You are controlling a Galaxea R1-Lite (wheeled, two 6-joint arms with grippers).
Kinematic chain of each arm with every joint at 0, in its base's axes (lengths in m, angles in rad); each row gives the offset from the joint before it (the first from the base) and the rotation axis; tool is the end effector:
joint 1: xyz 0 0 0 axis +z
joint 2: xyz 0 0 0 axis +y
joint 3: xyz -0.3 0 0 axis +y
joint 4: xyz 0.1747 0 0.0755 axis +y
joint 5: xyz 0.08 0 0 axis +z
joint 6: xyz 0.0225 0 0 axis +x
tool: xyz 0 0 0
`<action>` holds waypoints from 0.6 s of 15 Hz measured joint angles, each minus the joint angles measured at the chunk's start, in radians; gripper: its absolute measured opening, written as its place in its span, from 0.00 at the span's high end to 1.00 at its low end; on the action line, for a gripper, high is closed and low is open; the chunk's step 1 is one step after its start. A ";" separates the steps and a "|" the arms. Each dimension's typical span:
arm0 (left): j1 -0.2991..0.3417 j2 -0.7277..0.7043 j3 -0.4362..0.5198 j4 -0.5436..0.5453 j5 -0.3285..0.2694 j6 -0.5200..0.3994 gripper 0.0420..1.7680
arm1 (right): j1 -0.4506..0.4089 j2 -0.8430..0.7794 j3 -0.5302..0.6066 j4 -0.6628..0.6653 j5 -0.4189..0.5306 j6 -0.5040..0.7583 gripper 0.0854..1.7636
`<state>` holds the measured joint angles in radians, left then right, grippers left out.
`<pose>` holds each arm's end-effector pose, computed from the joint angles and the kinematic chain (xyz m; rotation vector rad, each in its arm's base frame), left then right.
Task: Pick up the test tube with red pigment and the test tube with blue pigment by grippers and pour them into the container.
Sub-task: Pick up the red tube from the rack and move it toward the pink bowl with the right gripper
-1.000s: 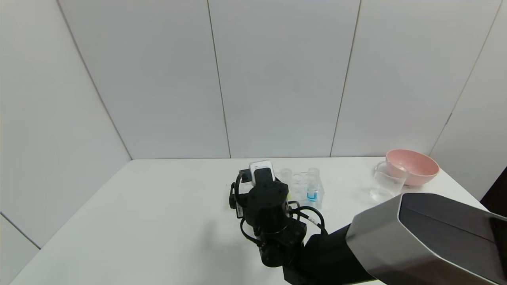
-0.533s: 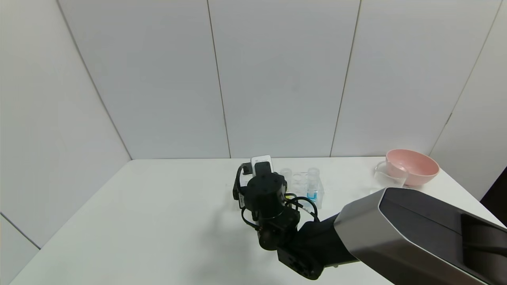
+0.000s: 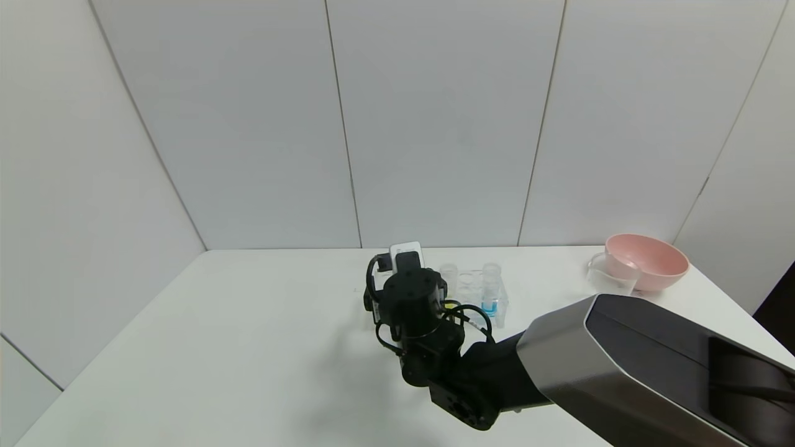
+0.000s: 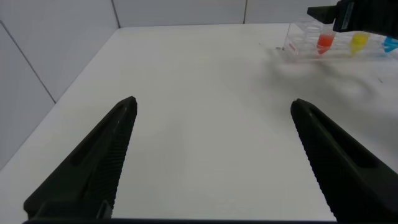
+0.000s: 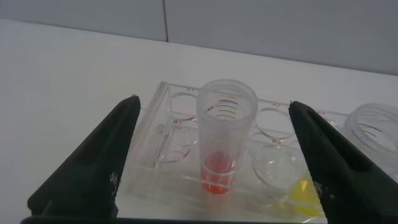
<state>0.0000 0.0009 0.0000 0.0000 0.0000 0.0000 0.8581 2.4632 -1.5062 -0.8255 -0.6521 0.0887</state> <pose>-0.0227 0.0000 0.0755 0.0000 0.0009 0.0000 0.3327 0.3640 0.0761 -0.0020 0.1049 0.2012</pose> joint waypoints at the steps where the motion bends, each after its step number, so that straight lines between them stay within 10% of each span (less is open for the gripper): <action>1: 0.000 0.000 0.000 0.000 0.000 0.000 0.00 | -0.001 0.002 -0.001 0.000 0.000 0.000 0.03; 8: 0.000 0.000 0.000 0.000 0.000 0.000 0.00 | -0.022 0.023 -0.022 -0.010 0.007 0.001 0.03; 9: 0.000 0.000 0.000 0.000 0.000 0.000 0.00 | -0.024 0.026 -0.023 -0.012 0.014 0.001 0.16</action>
<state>0.0000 0.0009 0.0000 0.0000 0.0000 0.0000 0.8345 2.4896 -1.5294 -0.8374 -0.6385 0.0902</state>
